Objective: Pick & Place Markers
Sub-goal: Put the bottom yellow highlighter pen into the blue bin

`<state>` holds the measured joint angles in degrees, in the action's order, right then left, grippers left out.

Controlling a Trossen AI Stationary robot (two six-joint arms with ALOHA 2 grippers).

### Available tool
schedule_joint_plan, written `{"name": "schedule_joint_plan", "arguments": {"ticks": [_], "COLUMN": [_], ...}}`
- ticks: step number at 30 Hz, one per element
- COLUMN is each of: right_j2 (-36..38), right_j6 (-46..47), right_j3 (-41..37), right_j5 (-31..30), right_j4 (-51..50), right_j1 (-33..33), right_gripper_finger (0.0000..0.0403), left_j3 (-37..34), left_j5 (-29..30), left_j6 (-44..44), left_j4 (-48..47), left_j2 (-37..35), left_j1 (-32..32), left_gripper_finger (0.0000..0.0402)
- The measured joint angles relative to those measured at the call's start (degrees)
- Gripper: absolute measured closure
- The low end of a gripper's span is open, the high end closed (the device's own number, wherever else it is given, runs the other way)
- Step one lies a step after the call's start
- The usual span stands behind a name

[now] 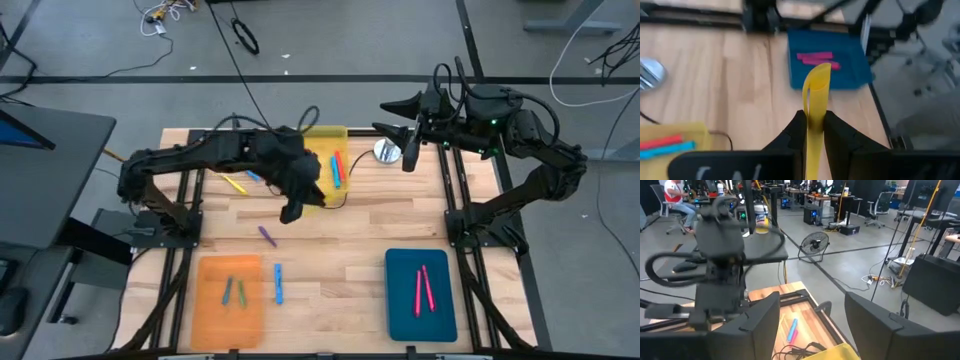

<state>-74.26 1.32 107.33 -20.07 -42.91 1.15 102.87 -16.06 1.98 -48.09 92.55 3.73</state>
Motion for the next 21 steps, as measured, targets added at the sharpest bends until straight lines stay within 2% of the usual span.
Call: {"name": "schedule_joint_plan", "arguments": {"ticks": [4, 14, 21], "right_j2": [0.00, -1.33, -4.08], "right_j6": [1.64, 1.90, 1.22], "right_j3": [0.00, 0.07, 0.07], "right_j5": [0.69, 12.37, 15.19], "right_j4": [-0.55, 0.69, 4.87], "right_j1": [-0.28, -0.32, -1.72], "right_gripper_finger": [0.0179, 0.0179, 0.0179], "left_j3": [-0.02, 0.00, 0.00], "left_j5": [1.98, 9.90, 13.13], "left_j6": [1.54, 3.63, 5.63], "left_j4": [1.43, 10.35, 19.31], "left_j2": [-2.99, -10.17, -12.19], "left_j1": [-0.02, -0.04, -0.04], "left_gripper_finger": [0.0356, 0.0356, 0.0356]}}
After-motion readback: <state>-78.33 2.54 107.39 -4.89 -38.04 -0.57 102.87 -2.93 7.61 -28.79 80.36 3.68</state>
